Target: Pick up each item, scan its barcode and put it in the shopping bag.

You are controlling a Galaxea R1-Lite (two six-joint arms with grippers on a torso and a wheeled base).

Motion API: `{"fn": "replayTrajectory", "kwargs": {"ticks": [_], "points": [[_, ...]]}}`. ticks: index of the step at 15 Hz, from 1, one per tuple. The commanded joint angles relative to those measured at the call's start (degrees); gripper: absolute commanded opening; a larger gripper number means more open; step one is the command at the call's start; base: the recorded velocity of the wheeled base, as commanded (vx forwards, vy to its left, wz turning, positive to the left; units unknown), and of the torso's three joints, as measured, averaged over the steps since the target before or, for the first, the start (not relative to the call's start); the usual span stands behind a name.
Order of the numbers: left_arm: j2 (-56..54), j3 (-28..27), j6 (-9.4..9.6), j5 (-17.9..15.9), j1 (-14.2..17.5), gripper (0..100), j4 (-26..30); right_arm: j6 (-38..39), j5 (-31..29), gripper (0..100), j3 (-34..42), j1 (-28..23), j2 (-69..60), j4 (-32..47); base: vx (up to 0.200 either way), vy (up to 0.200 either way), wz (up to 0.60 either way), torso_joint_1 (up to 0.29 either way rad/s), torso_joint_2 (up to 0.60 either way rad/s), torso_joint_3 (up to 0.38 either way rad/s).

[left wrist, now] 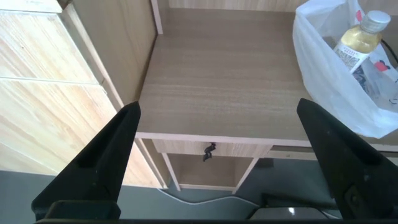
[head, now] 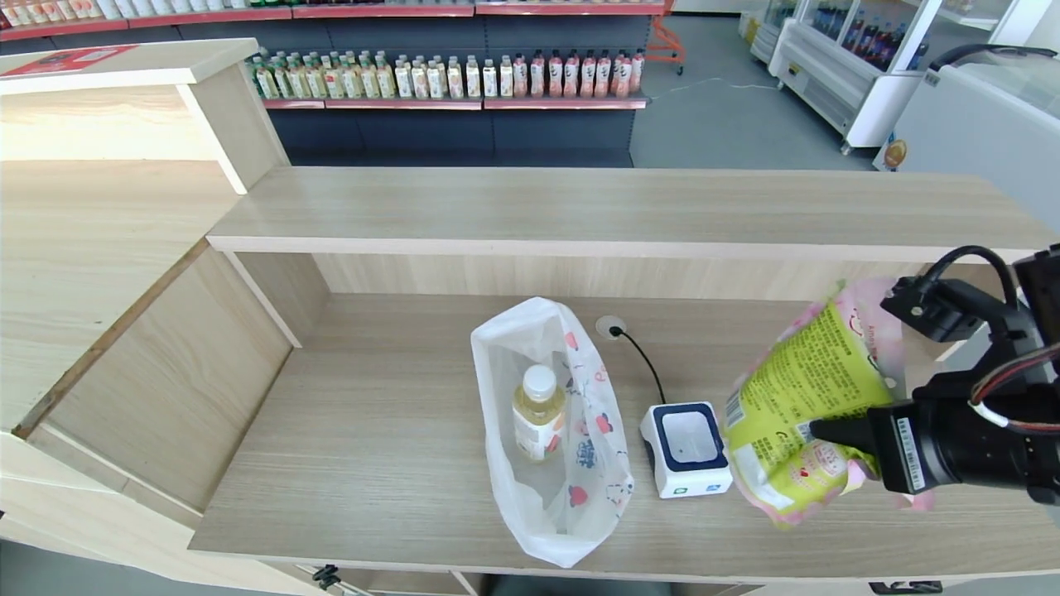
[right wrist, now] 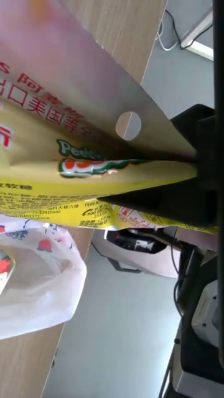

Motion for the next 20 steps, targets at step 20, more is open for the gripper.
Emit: {"fn": "replayTrajectory", "kwargs": {"ticks": [20], "points": [[-0.02,0.01,-0.05,-0.01,0.02,100,-0.01,0.45,8.91,0,7.39,5.23,32.6,-39.23,0.0,0.0,0.0,0.0,0.0,0.0]]}}
